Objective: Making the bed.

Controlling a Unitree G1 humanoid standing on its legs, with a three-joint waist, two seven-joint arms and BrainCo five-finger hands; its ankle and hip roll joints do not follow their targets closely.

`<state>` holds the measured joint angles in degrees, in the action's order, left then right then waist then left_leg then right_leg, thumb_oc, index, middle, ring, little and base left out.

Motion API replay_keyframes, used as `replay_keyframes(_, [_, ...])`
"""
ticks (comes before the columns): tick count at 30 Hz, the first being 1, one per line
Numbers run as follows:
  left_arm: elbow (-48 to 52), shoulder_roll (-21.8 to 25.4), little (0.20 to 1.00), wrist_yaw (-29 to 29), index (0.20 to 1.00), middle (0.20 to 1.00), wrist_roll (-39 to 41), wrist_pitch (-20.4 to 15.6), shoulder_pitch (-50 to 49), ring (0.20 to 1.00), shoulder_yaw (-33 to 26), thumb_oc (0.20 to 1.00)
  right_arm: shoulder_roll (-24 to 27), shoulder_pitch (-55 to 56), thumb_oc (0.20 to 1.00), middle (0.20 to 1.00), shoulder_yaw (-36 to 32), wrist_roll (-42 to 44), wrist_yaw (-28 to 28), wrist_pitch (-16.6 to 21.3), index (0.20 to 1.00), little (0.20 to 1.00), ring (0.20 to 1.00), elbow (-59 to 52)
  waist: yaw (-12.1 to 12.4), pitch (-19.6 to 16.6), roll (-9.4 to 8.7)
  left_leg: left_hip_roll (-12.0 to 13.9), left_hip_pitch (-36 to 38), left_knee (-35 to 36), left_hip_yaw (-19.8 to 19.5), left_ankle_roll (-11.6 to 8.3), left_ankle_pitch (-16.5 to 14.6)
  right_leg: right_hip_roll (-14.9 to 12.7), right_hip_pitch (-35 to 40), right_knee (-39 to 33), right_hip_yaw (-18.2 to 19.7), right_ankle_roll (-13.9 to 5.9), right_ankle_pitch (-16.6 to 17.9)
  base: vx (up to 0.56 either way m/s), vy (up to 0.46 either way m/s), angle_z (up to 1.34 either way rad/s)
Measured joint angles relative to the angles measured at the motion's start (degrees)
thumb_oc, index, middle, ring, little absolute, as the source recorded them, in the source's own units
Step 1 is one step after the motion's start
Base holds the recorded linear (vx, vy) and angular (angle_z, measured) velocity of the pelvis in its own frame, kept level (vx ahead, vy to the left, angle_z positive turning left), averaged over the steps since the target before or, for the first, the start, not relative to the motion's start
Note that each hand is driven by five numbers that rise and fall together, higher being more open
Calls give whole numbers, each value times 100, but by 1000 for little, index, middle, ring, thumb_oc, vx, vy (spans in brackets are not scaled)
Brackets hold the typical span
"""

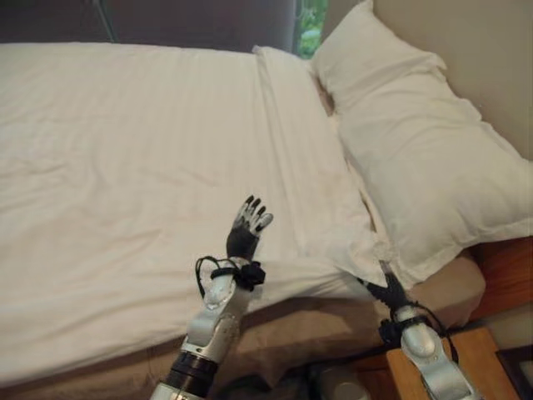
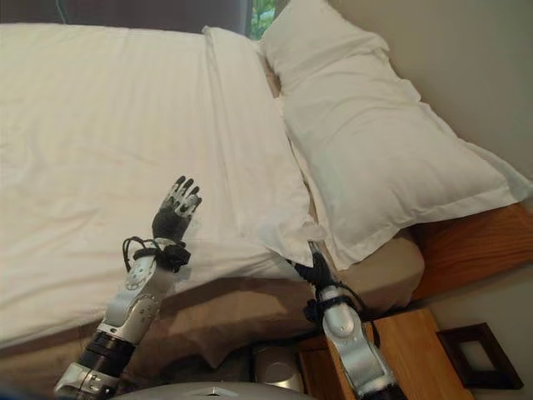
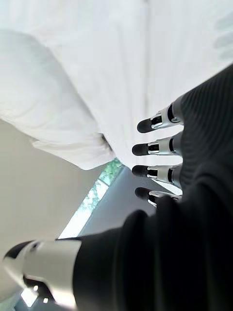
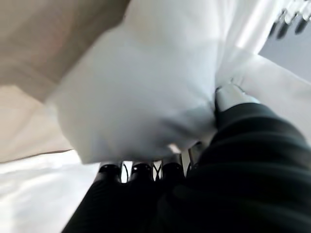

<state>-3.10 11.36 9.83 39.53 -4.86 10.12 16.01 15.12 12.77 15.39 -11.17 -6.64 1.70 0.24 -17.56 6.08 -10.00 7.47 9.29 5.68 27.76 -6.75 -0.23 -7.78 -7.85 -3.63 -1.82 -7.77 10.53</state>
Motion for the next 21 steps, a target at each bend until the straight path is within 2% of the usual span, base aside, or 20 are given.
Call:
replay_keyframes(4, [-5, -185, 1000, 1, 1000, 1000, 0, -18, 610, 1000, 205, 1000, -228, 395, 200, 200, 45, 224, 158, 110, 200, 200, 200, 93, -401, -84, 8, -36, 37, 3, 194, 36, -79, -50, 14, -122, 42, -97, 11, -21, 31, -23])
replay_keyframes(8, [-15, -338, 1000, 66, 1000, 1000, -1, -43, 713, 1000, 332, 1000, -240, 302, 200, 200, 109, 237, 202, 199, 200, 200, 200, 554, -577, -107, 37, -66, 184, -29, 203, 11, -125, -40, 147, -153, 77, -101, 89, -21, 20, -3])
replay_keyframes(10, [-55, -316, 1000, 137, 1000, 1000, -13, -136, 737, 1000, 419, 1000, -315, 103, 1000, 1000, 119, 152, 164, 272, 1000, 1000, 1000, 1337, -598, -113, 28, -86, 216, -32, 233, 8, -133, -35, 185, -178, 100, -25, 208, -43, 26, -3])
replay_keyframes(13, [-124, -308, 1000, 250, 1000, 1000, -30, -228, 807, 1000, 391, 1000, -683, -200, 1000, 1000, 46, -21, -285, 421, 1000, 1000, 1000, 2808, -601, -110, 23, -101, 328, -31, 321, 17, -180, -21, 247, -174, 181, -38, 198, -11, 4, -13])
replay_keyframes(14, [-184, -307, 1000, 271, 1000, 1000, -31, -244, 886, 1000, 383, 1000, -716, -326, 1000, 1000, 44, -24, -357, 416, 1000, 1000, 1000, 2985, -600, -102, 38, -99, 345, -30, 329, 4, -223, -19, 254, -178, 188, -48, 189, 1, -7, -9])
replay_keyframes(15, [-270, -311, 1000, 310, 1000, 1000, -31, -248, 997, 1000, 445, 1000, -851, -577, 1000, 1000, -42, -200, -573, 525, 1000, 1000, 1000, 3668, -605, -102, 13, -112, 364, -29, 328, -5, -245, -44, 271, -182, 179, -131, 100, 0, 0, 0])
replay_keyframes(17, [-308, -255, 1000, 336, 1000, 1000, -30, -250, 1021, 1000, 474, 1000, -1169, -1119, 1000, 1000, -246, -235, -870, 650, 1000, 1000, 1000, 5063, -573, -117, 0, -87, 398, -26, 306, -8, -264, -49, 325, -187, 149, -132, 34, 5, -13, 5])
replay_keyframes(18, [-353, -234, 1000, 336, 1000, 1000, -29, -250, 1056, 1000, 524, 1000, -1224, -1494, 1000, 1000, -265, -237, -958, 646, 1000, 1000, 1000, 5667, -543, -138, -7, -58, 397, -11, 300, 17, -293, -56, 343, -189, 135, -140, 25, 21, -5, 19])
replay_keyframes(19, [-349, -201, 1000, 330, 1000, 1000, -22, -249, 1104, 1000, 634, 1000, -1145, -1665, 1000, 1000, -404, -238, -941, 483, 1000, 1000, 1000, 5898, -483, -132, 2, -73, 373, -1, 265, 16, -299, -99, 337, -212, 58, -154, 13, 12, -12, 21])
replay_keyframes(21, [-347, -171, 1000, 327, 1000, 1000, 44, -240, 1088, 1000, 636, 1000, -1069, -1717, 1000, 1000, -733, -238, -951, 451, 1000, 1000, 1000, 6342, -384, -95, 22, -102, 383, -30, 142, 4, -294, -129, 419, -198, -7, -179, 25, 37, -11, 24])
